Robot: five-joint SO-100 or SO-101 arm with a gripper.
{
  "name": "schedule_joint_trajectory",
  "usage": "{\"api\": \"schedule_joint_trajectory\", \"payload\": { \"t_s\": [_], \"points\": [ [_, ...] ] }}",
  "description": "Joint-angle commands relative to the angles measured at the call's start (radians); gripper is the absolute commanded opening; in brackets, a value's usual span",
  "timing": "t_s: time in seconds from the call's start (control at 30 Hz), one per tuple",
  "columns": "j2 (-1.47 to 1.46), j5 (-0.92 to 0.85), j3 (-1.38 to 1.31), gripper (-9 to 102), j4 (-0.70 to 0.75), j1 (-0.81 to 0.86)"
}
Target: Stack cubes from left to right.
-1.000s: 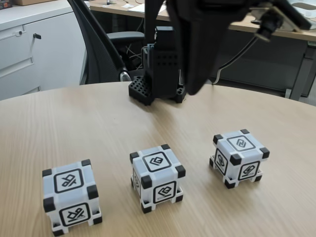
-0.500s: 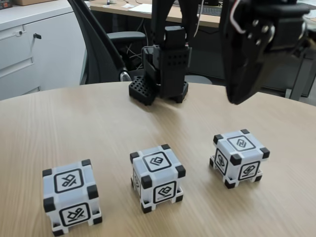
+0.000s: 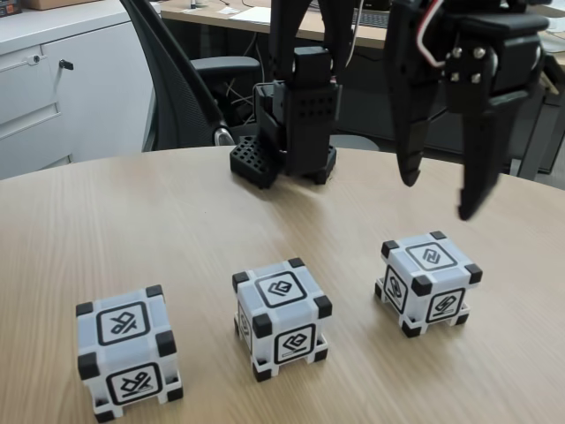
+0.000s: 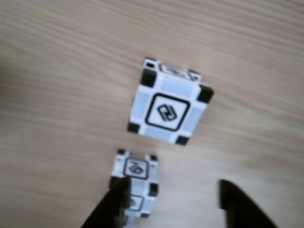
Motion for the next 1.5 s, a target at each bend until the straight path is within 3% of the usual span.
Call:
{"api": "schedule_joint_trajectory", "payload": {
  "t_s": [0.0,0.43,1.47],
  "points": [
    [0.015,0.006,-0.003,32,0.011,0.009],
    [0.002,0.112,0.04,41,0.005,0.009],
    [-0.215,0.199,0.089,39,-0.066,0.046]
  ]
}}
